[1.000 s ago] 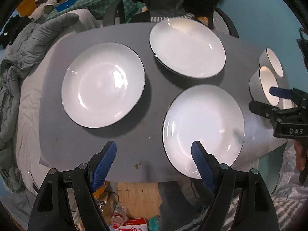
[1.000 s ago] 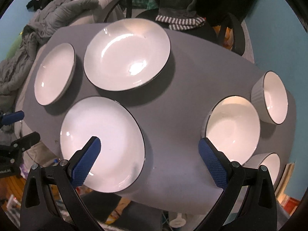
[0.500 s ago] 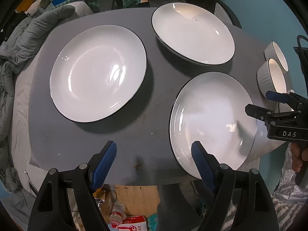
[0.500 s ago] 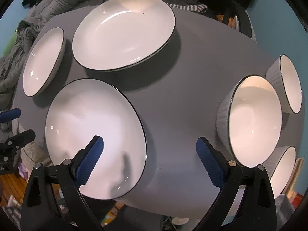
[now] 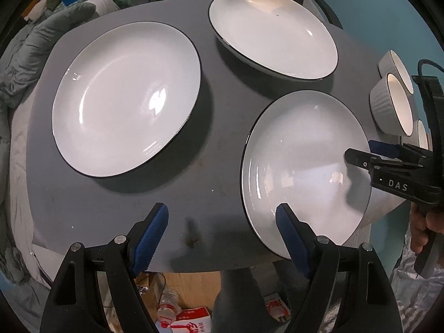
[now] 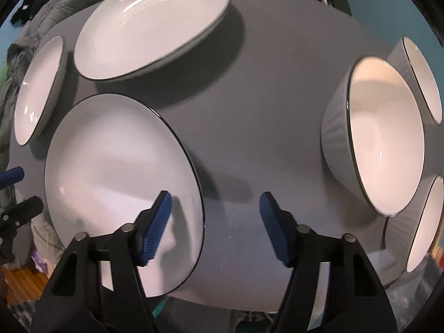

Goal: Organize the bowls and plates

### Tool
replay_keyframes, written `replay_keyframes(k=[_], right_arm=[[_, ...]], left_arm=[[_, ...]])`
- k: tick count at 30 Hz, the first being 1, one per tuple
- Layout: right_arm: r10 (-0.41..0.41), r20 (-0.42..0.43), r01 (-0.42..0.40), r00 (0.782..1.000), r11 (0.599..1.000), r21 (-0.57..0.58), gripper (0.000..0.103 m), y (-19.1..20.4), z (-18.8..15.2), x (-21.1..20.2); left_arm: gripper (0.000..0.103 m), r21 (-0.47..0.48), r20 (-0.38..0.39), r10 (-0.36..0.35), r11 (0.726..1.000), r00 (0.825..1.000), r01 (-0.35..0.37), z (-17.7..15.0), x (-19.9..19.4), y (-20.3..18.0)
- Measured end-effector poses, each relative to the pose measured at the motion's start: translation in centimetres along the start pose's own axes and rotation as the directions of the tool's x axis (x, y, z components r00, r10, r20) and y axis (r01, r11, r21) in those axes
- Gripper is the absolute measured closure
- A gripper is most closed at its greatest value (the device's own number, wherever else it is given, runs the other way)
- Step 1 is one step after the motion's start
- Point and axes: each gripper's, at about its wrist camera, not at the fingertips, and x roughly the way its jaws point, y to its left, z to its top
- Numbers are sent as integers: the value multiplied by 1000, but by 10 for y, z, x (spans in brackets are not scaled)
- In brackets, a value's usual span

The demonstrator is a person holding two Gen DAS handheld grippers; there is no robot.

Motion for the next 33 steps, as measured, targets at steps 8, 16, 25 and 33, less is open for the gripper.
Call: replay_keyframes(k=[8, 16, 25, 33], right_arm=[[34, -1, -34, 999, 998, 58, 57, -21, 2, -6], [48, -2, -48, 999, 998, 43, 68, -30, 8, -12], [114, -31, -112, 993, 992, 64, 71, -58, 8, -12], [133, -25, -130, 991, 988, 84, 76, -77, 38, -28]], left_arm=[[23, 15, -25, -2, 1000, 1000, 2, 8, 11, -16], [43, -87, -77, -71, 994, 994, 64, 17, 19, -8], [54, -83, -112, -76, 994, 991, 67, 24, 29, -16], [77, -16, -148, -72, 997, 986, 70, 24, 32, -32]])
